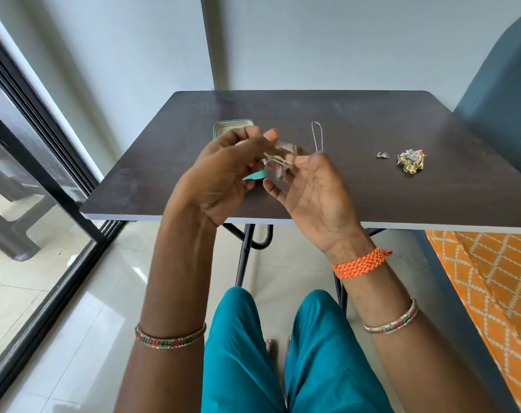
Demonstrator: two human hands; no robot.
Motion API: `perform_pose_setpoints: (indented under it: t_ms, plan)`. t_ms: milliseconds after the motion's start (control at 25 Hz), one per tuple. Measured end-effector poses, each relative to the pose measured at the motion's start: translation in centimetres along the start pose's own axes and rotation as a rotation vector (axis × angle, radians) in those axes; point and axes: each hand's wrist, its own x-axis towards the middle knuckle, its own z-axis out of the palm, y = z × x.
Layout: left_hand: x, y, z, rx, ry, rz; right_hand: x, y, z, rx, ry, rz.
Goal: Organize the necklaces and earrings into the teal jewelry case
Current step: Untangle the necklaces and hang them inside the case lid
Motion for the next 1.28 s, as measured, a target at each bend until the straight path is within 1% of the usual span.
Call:
perform_pose_setpoints:
  t_ms: [40,120,200,280,360,440,560,600,680,760,800,880,920,1040,1160,1200,1280]
  plan:
    - [0.1,-0.1,-0.1,-0.075,-0.028,-0.029,0.0,0.0,-0.1,0.075,-0.017,0.007]
    - [0.1,-0.3,-0.2,-0.143,-0.046,-0.049,-0.1,0.2,-0.2,0.085,-0.047,-0.004]
    - [0.1,-0.4,0.0,-0.173,0.013,-0.043,-0.1,0.1,0.0,-0.034,-0.04,-0.037]
    - [0.1,-0.5,0.3,-0.196,0.101,-0.024,0.0,0.4,0.3,-0.23,-0.023,-0.115]
    - [0.2,-0.6,0.5,-0.221,0.138,0.025,0.3,0.7,0.1,-0.351,-0.016,-0.158]
    - [0.5,-0.9,0.2,-0.169,0.134,0.113,0.4,0.5,0.2,-0.295,0.053,-0.128]
    - [0.6,-1.1,0.1,0.054,0.17,0.276,0.3,0.2,0.4,-0.145,0.18,-0.113]
    - [0.6,-1.3,0.4,0.134,0.217,0.342,0.2,0.1,0.7,-0.144,0.211,-0.132]
    - [0.6,-2.0,1.3,0.25,0.371,0.5,0.4,0.4,1.6,-0.181,0.264,-0.191]
    - [0.5,-2.7,2.3,0.237,0.522,0.6,0.6,0.9,2.4,-0.185,0.315,-0.246]
    - [0.5,-3.0,2.6,0.178,0.556,0.613,0.6,1.2,2.7,-0.165,0.335,-0.269]
    - [0.8,-3.3,2.8,0.064,0.539,0.582,0.6,1.6,2.8,-0.128,0.35,-0.293]
    - [1.0,-3.2,2.6,0.066,0.512,0.56,0.5,1.6,2.7,-0.126,0.351,-0.278]
    - [1.4,-2.7,1.7,0.232,0.445,0.523,0.4,1.0,1.9,-0.154,0.297,-0.122]
    - [1.5,-2.0,1.2,0.381,0.424,0.509,0.3,0.2,1.4,-0.062,0.19,0.042]
    - [1.5,-1.8,1.2,0.422,0.424,0.508,0.4,0.1,1.4,-0.046,0.173,0.07]
    - [1.4,-1.5,1.3,0.493,0.42,0.502,0.5,0.2,1.3,-0.142,0.186,0.067]
